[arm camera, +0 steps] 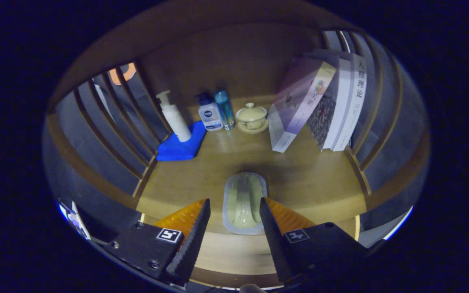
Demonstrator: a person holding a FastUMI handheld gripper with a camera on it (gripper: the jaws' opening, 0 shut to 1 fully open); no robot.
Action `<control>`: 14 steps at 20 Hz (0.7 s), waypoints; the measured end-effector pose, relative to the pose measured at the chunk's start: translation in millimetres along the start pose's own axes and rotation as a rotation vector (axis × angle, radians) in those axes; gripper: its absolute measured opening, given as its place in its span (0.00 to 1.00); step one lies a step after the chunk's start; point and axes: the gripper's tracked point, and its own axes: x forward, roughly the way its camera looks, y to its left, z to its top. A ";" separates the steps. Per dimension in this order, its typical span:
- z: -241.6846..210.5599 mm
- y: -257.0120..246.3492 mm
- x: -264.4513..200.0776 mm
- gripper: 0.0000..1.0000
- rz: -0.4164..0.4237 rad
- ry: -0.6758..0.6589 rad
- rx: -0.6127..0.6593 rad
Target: Pull open the drawer, take out the items inside it, and place them on the countertop above the cabinet.
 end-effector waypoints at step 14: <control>-80.7 24.6 -153.7 0.99 -0.022 -0.531 -0.121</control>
